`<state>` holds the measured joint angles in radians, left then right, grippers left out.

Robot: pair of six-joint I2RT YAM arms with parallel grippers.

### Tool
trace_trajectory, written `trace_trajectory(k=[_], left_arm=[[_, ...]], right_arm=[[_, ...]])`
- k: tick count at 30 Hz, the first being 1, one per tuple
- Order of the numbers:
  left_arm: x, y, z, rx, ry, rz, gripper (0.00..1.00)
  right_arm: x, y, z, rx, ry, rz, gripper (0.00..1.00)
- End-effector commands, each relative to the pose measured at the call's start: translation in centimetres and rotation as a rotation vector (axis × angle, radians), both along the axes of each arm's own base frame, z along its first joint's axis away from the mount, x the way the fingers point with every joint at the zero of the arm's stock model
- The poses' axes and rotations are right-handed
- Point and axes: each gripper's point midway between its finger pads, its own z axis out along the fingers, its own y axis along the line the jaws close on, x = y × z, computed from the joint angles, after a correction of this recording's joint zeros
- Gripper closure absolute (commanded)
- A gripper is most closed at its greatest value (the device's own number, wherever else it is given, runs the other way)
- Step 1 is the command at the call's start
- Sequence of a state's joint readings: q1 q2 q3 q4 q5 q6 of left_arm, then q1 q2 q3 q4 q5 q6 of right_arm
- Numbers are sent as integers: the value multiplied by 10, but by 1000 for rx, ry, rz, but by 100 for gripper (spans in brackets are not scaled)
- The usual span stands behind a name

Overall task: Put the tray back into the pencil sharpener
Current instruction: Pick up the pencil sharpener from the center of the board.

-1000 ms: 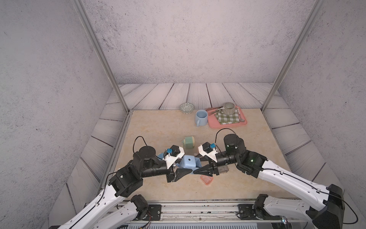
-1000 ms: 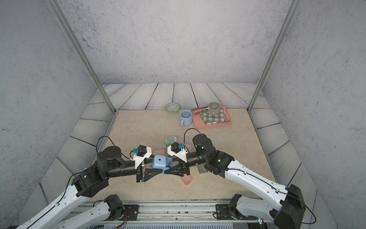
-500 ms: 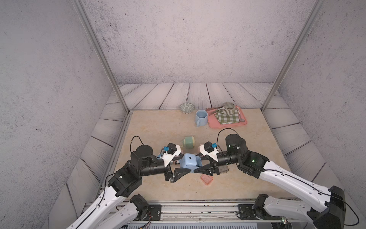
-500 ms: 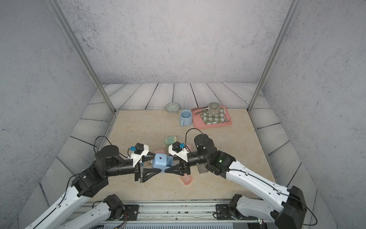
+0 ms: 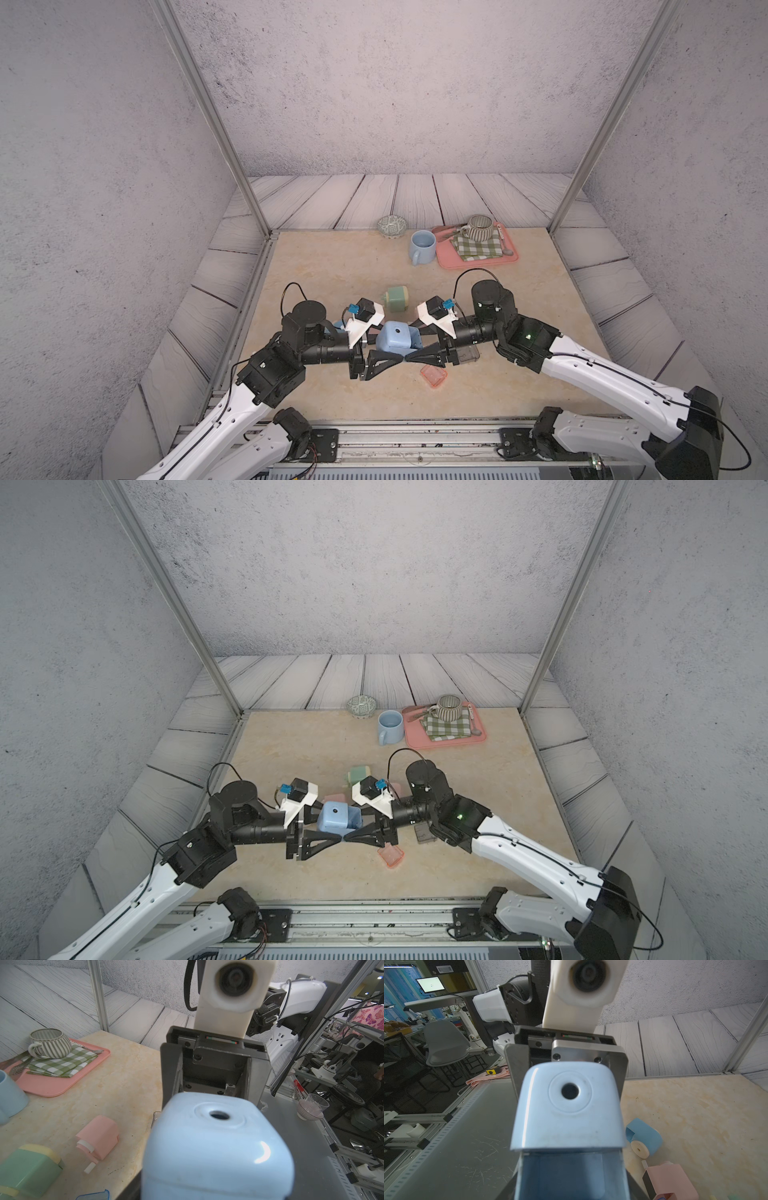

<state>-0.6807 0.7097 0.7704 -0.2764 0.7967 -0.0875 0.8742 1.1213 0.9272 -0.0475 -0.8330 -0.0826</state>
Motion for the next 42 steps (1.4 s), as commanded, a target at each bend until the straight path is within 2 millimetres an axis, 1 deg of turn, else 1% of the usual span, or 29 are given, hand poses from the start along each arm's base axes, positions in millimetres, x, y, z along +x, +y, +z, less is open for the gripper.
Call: trace_trajectory(k=[1,4,7,13,17,19,21,23,26,27,29,31,33,34,36,39,40,41,42], left_arm=[[0,1,7,-37,-19,0,38],[-2,2,10,-49,-24,-5,38],[-3,3,11,-56,-29,-7,33],[-7,2,16,-78,-22,-32,33],[-7,1,15,-75,-18,-35,42],[-6,1,15,-75,-16,-34,50],[-6,1,15,-75,-22,-31,57],[-4,2,14,-66,-30,-19,61],[1,6,6,-25,-51,24,68],[4,7,2,-7,-59,40,68],[8,12,-6,39,-78,73,68],[12,16,-15,87,-91,102,68],[17,20,-25,142,-105,126,68],[18,22,-30,170,-113,133,70],[22,26,-42,222,-119,146,70],[25,27,-55,281,-128,143,71],[25,27,-60,299,-124,134,72],[26,26,-64,316,-123,124,74],[25,25,-68,331,-122,113,74]], right_arm=[[2,2,13,39,-27,-4,53],[3,3,11,35,-19,-7,52],[3,3,9,31,-12,-7,52],[2,3,9,29,-3,-2,51],[2,4,11,36,-2,1,51],[2,4,11,34,1,3,50],[2,4,10,32,3,-1,46],[3,3,11,29,13,-19,33],[7,-2,17,34,21,-75,17],[9,-5,18,34,21,-98,13],[12,-14,23,44,15,-163,6],[15,-26,25,49,23,-230,3],[20,-41,21,39,49,-327,2],[26,-50,16,27,82,-404,1],[42,-71,-1,-15,170,-590,1],[64,-116,-47,-150,351,-918,12],[69,-138,-66,-216,425,-1062,16],[71,-160,-84,-287,484,-1190,20],[70,-177,-98,-349,524,-1285,23]])
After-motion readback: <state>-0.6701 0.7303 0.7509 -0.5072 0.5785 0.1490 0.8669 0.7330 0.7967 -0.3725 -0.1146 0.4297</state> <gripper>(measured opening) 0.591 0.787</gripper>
